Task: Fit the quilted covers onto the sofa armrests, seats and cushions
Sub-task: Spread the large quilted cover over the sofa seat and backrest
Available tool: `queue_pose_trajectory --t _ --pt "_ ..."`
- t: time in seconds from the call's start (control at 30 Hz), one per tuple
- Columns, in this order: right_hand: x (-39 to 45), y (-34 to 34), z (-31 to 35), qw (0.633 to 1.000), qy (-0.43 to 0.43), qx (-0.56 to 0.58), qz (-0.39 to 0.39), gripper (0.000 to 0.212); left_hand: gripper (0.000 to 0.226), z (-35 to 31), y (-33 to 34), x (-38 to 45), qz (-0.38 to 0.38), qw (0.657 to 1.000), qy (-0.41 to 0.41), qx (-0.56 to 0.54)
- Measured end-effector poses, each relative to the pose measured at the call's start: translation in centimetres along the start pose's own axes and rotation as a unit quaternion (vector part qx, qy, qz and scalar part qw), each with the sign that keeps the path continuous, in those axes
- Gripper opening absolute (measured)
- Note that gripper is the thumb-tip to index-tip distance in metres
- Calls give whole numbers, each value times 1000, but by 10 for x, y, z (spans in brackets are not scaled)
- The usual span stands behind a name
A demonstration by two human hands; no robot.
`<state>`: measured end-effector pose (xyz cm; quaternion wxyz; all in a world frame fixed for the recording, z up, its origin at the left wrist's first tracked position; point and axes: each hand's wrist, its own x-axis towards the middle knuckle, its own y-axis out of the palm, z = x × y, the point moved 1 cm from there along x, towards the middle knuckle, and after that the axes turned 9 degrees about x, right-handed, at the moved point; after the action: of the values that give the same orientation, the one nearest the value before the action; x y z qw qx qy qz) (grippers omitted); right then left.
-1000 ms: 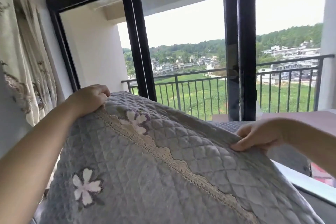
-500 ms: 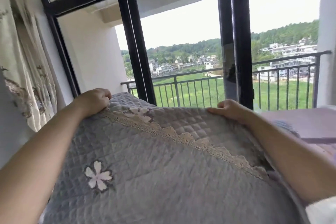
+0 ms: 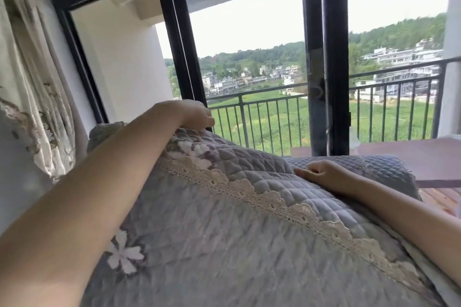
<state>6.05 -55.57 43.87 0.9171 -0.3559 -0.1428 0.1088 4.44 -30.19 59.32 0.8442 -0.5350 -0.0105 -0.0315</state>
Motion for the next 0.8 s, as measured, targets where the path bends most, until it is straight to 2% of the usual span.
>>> queue_pose_trajectory --t 0.07,0.1,0.17,0.23,0.43,0.6,0.7,0.8 --pt "-8 0 0 1000 6 21 -3 45 56 -20 3 7 96 994 51 17" --pt "-13 -1 -3 999 14 46 -9 47 53 -27 3 8 109 990 79 30" --pt "-17 -1 -2 994 25 100 -26 51 35 -25 2 7 82 988 124 40" --pt "-20 -1 -2 994 23 102 -41 55 33 -22 -1 10 53 985 145 70" --pt "-30 0 5 997 -9 40 -69 53 35 -31 -9 12 -22 977 140 162" --pt "-29 2 3 998 -5 5 -56 53 26 -38 0 10 33 981 112 158" --pt "-27 0 8 999 -7 -12 -41 53 37 -59 -14 7 66 984 58 155" --pt "-26 -1 12 999 10 16 -29 49 34 -113 -7 14 123 980 129 85"
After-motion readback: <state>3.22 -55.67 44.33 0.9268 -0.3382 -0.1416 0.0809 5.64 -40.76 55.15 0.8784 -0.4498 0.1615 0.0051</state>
